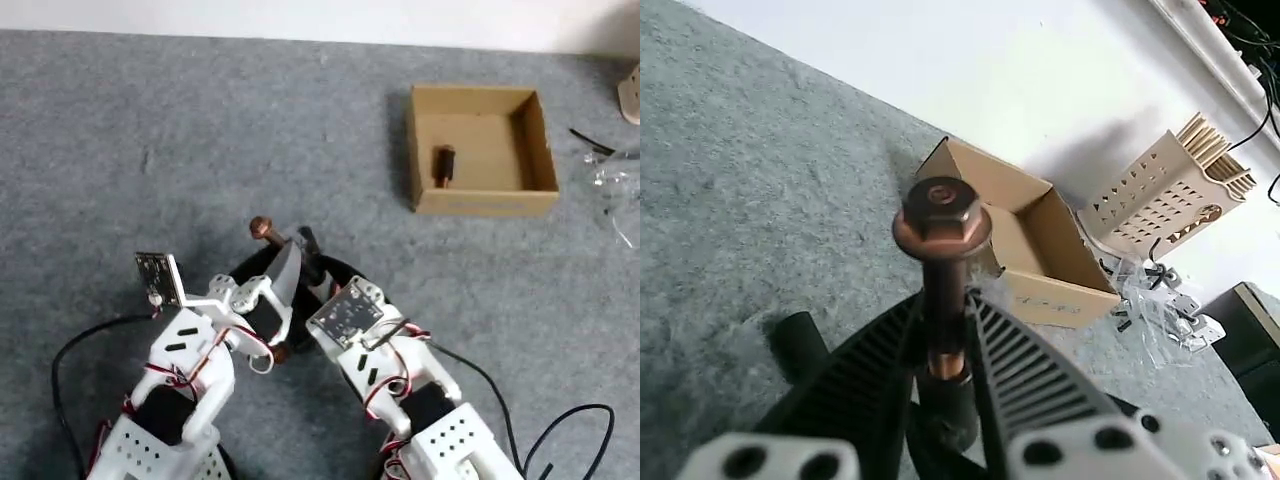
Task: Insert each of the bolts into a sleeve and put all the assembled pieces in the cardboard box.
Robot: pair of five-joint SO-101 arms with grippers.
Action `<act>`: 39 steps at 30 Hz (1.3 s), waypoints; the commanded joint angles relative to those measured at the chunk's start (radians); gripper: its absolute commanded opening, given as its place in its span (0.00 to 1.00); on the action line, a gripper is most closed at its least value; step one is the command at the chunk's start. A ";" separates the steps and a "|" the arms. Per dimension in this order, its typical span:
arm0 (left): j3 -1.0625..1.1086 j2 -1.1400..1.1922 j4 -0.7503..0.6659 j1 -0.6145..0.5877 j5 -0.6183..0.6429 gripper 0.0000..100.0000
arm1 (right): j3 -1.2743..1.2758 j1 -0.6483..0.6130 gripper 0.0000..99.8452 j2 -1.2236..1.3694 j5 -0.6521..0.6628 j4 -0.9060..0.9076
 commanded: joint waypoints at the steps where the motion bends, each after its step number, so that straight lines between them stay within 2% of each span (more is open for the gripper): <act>1: 0.012 -0.018 0.029 0.027 0.006 0.00 | 0.111 0.025 0.00 -0.013 0.008 -0.048; 6: -0.019 -0.018 0.140 0.061 0.002 0.00 | 0.111 0.027 0.00 -0.013 0.008 -0.048; 9: -0.027 -0.016 0.173 0.113 -0.071 0.00 | 0.111 0.027 0.00 -0.013 0.008 -0.048; 16: -0.035 -0.018 0.178 0.116 -0.075 0.00 | 0.111 0.024 0.00 -0.013 0.008 -0.048; 28: -0.028 -0.019 0.175 0.054 -0.075 0.01 | 0.111 0.028 0.00 -0.013 0.008 -0.048; 30: -0.027 -0.019 0.175 0.054 -0.075 0.06 | 0.111 0.028 0.00 -0.013 0.008 -0.048; 35: -0.027 -0.016 0.178 0.054 -0.074 0.27 | 0.111 0.039 0.00 -0.013 0.008 -0.048; 39: -0.030 -0.016 0.180 0.051 -0.051 0.32 | 0.111 0.050 0.00 -0.013 0.008 -0.048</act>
